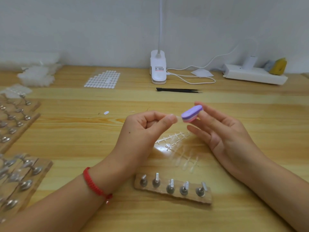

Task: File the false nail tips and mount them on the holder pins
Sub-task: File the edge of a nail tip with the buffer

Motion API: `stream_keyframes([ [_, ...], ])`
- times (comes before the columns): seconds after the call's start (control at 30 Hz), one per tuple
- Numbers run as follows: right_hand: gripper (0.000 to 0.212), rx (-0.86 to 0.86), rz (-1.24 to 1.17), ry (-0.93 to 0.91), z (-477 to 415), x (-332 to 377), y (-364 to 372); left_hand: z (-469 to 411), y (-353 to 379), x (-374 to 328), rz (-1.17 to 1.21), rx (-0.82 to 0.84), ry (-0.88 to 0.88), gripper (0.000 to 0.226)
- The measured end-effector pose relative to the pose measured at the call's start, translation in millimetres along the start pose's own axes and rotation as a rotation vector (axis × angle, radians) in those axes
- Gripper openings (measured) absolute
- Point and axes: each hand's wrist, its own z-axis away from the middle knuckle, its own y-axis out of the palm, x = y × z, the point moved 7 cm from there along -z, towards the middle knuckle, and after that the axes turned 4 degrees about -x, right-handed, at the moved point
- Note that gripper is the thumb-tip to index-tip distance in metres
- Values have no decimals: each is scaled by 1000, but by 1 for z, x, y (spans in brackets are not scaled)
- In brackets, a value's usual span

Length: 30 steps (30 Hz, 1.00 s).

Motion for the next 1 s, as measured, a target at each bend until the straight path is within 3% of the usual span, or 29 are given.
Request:
stream_keyframes([
  [0.1, 33, 77, 124, -32, 4, -2, 12, -1, 1, 1, 10, 16, 5, 25],
  [0.27, 35, -56, -70, 7, -1, 2, -5, 0, 5, 6, -15, 59, 13, 21],
  [0.47, 41, 32, 234, -73, 7, 2, 11, 2, 9, -2, -72, 116, 118, 17],
  [0.57, 30, 75, 382, -107, 13, 4, 17, -1, -1, -1, -58, 15, 115, 15],
  [0.63, 31, 43, 349, -132, 12, 5, 14, -2, -3, 1, -42, 12, 95, 15],
  [0.77, 34, 10, 314, -95, 7, 2, 7, 4, 11, 0, -97, 157, 131, 19],
  [0.93, 29, 63, 339, -78, 9, -1, 12, -1, -7, 0, -21, -23, 93, 19],
  [1.0, 35, 19, 280, -84, 6, 1, 8, 0, -1, 1, -52, 42, 93, 18],
])
